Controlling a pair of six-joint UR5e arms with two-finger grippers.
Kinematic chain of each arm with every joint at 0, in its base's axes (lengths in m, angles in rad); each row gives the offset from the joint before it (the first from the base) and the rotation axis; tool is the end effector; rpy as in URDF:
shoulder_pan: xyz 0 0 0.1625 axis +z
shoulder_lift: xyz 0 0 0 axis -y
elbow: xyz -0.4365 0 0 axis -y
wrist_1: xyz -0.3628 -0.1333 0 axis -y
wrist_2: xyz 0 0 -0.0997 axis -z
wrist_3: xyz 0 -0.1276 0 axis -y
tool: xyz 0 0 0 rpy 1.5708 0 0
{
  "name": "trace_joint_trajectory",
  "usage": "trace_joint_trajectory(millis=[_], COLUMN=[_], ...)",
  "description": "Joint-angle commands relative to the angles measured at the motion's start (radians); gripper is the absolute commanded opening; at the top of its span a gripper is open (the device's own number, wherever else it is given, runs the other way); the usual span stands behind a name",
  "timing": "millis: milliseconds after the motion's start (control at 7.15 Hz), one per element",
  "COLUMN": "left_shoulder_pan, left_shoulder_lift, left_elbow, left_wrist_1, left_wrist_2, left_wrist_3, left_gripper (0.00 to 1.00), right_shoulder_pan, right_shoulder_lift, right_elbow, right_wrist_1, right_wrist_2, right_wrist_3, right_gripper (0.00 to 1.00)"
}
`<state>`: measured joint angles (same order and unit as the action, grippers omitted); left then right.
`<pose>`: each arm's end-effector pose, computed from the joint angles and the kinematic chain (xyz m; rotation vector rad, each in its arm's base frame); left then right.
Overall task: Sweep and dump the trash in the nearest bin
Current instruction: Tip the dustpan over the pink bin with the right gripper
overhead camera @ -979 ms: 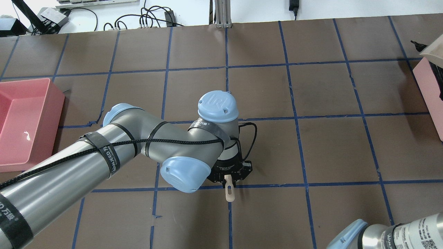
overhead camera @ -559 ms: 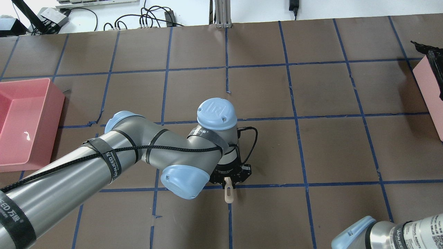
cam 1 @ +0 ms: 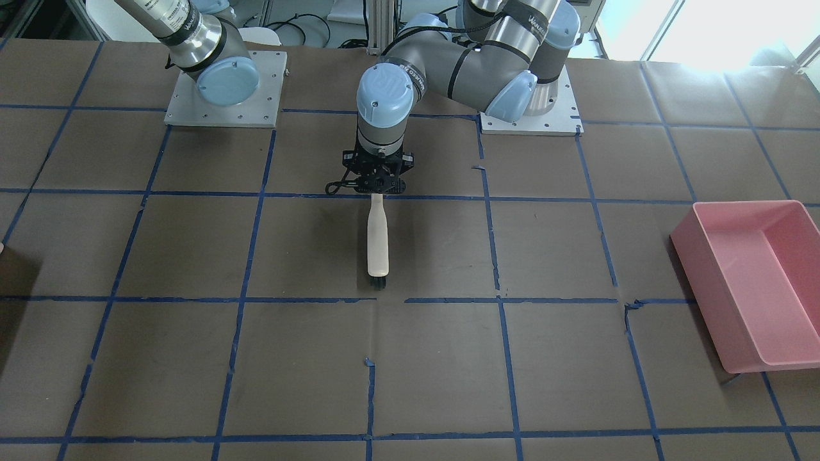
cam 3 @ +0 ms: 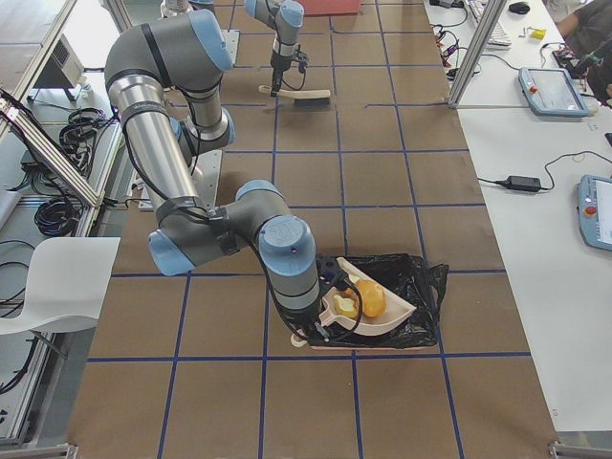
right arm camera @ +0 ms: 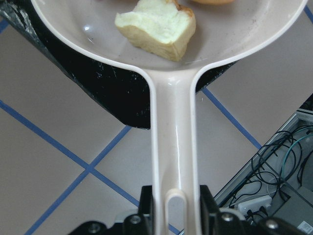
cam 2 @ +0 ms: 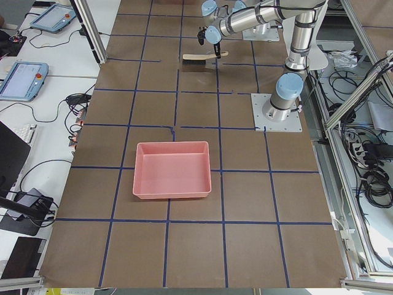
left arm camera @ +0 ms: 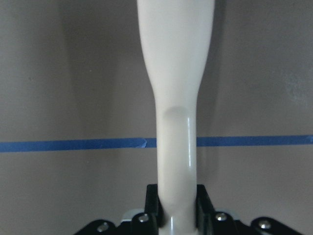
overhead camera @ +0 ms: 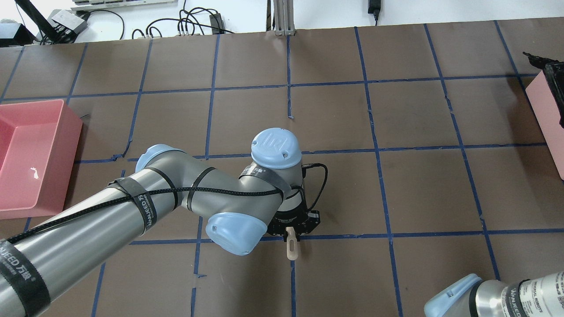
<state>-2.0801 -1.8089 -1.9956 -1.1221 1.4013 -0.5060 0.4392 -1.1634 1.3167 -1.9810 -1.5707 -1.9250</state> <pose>-0.3593 -0.3258 0.2193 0.0230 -3.0700 -0.4152 -0.5410 -0.4014 0.4098 1.1147 -2.6608 0.0160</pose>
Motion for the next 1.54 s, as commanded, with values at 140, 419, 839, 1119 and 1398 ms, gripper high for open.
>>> trace_joint_trajectory(millis=[140, 419, 839, 1119, 1398], left_shoulder_pan=[0.005, 0.005, 0.005, 0.006, 0.024], left_shoulder_lift=[-0.004, -0.009, -0.009, 0.009, 0.061], left_elbow=[0.001, 0.0, 0.001, 0.017, 0.059], left_wrist_1=[-0.002, -0.005, -0.007, 0.001, -0.015], left_wrist_2=[0.002, 0.001, 0.005, 0.002, -0.007], left_wrist_3=[0.004, 0.006, 0.007, 0.012, 0.012], left_gripper=[0.63, 0.68, 0.72, 1.0, 1.0], right_shoulder_pan=[0.001, 0.03, 0.108, 0.127, 0.131], right_shoulder_lift=[-0.002, 0.005, 0.005, 0.005, 0.005], right_elbow=[-0.008, -0.008, -0.01, -0.008, -0.01], right_wrist_1=[-0.08, -0.137, -0.26, -0.312, -0.34], right_wrist_2=[-0.037, -0.092, -0.146, -0.146, -0.146], right_wrist_3=[-0.121, -0.21, -0.36, -0.423, -0.459], right_gripper=[0.0, 0.0, 0.0, 0.0, 0.0])
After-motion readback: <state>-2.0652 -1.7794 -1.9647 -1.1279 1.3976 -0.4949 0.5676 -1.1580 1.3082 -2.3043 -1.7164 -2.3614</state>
